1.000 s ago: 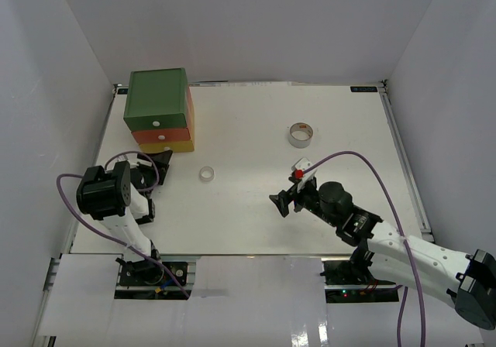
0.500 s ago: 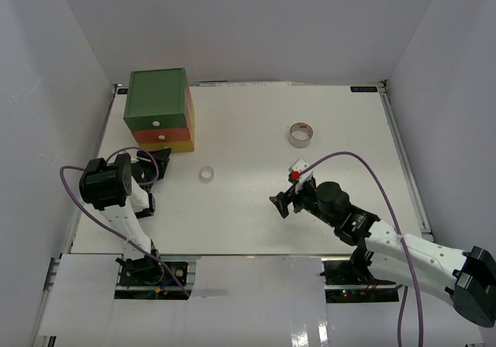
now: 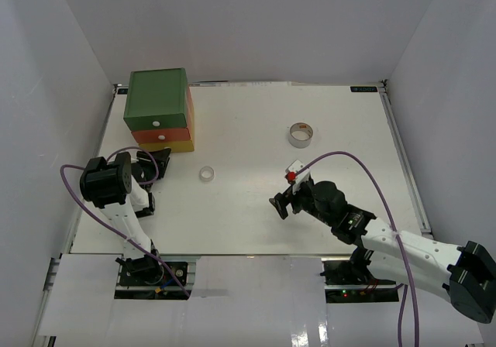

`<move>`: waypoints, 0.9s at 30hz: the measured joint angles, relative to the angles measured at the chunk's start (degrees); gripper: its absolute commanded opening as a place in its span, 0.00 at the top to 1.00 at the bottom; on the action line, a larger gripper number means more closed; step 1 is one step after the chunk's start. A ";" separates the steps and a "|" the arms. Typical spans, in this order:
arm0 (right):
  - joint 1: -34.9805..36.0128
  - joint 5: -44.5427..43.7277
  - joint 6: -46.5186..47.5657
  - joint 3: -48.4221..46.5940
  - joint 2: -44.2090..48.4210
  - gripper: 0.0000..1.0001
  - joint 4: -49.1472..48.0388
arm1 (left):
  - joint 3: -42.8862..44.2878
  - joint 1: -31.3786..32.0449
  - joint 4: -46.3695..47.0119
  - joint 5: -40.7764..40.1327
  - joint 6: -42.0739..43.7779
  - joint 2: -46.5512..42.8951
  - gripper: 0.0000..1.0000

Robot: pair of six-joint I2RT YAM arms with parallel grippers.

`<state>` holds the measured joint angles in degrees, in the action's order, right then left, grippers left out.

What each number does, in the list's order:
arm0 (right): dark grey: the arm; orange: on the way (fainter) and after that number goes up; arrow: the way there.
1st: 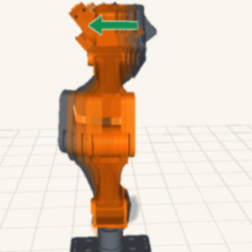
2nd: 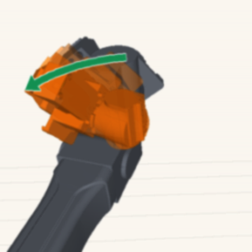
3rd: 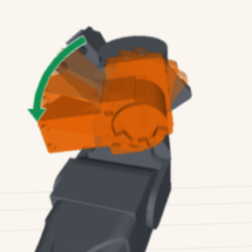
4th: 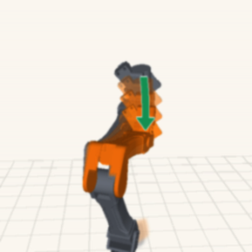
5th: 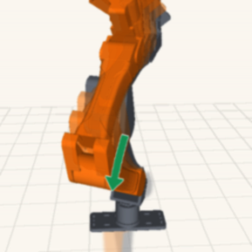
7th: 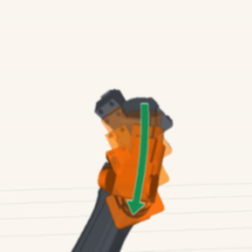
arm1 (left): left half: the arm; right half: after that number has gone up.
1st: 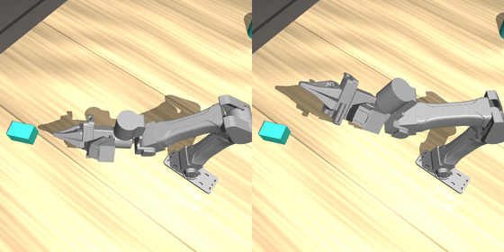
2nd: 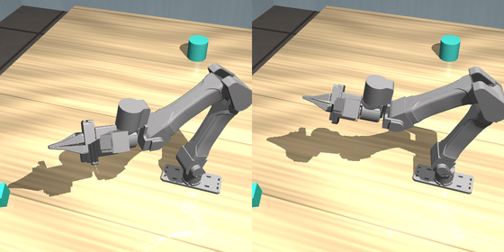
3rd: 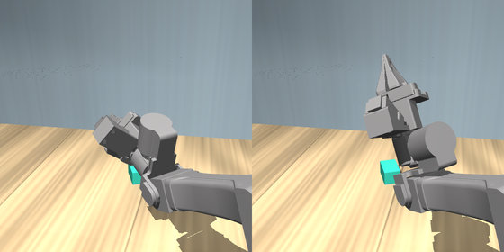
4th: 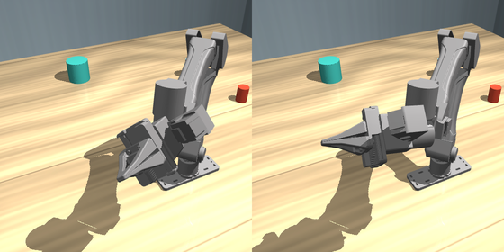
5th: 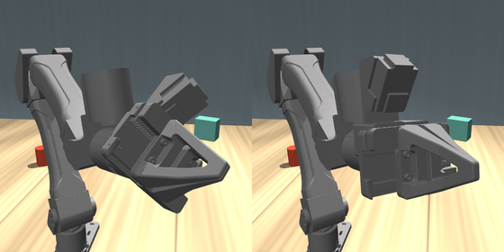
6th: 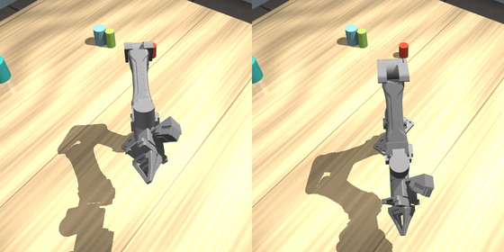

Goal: Sort the stationery into containers
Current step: Open the drawer in the storage box.

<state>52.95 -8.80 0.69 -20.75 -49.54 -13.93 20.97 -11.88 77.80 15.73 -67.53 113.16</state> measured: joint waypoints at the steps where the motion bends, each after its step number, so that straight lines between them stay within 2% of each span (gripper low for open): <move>1: 0.00 0.02 0.00 0.02 -0.20 0.10 0.02 | 0.04 -0.02 0.00 0.02 0.00 0.00 0.43; 27: 0.00 0.46 0.63 0.02 -1.64 0.10 -0.02 | 2.67 -0.02 -1.16 0.35 -0.04 0.00 0.45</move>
<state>52.95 -8.34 1.32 -20.73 -51.18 -13.96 23.64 -11.90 76.64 16.08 -67.57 113.16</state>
